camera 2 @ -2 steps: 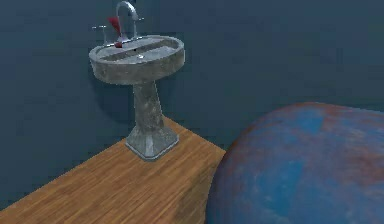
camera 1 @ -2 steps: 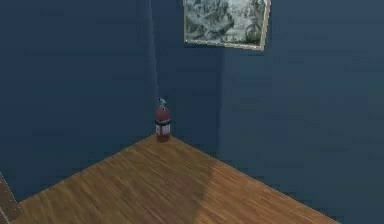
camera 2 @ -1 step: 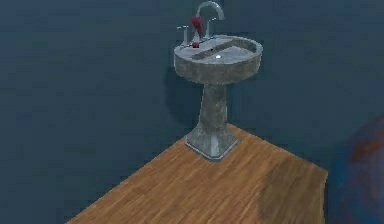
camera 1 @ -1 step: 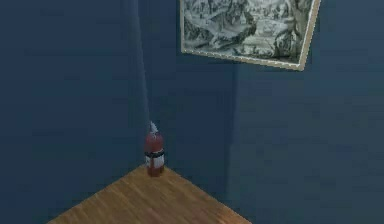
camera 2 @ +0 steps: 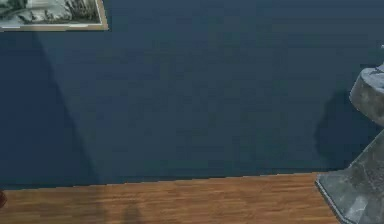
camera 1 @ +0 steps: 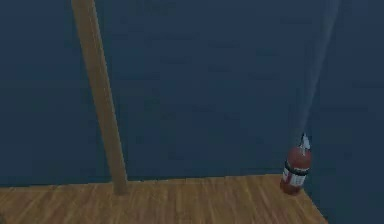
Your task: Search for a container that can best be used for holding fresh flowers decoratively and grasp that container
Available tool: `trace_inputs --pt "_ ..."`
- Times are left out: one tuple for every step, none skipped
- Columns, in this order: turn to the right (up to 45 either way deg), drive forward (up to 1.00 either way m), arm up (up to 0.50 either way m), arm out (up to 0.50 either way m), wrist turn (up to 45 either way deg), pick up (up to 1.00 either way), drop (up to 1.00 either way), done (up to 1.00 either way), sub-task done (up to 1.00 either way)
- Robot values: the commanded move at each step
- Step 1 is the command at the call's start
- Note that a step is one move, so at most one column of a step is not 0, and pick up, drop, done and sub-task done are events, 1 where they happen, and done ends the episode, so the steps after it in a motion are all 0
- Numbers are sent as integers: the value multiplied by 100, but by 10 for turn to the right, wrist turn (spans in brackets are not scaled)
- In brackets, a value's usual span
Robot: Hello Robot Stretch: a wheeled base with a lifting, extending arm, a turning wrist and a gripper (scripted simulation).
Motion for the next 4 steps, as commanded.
trace_inputs --pt "-120 0 0 0 0 0 0 0 0" --pt "0 60 0 0 0 0 0 0 0" --pt "-270 0 0 0 0 0 0 0 0" --pt "0 10 0 0 0 0 0 0 0"
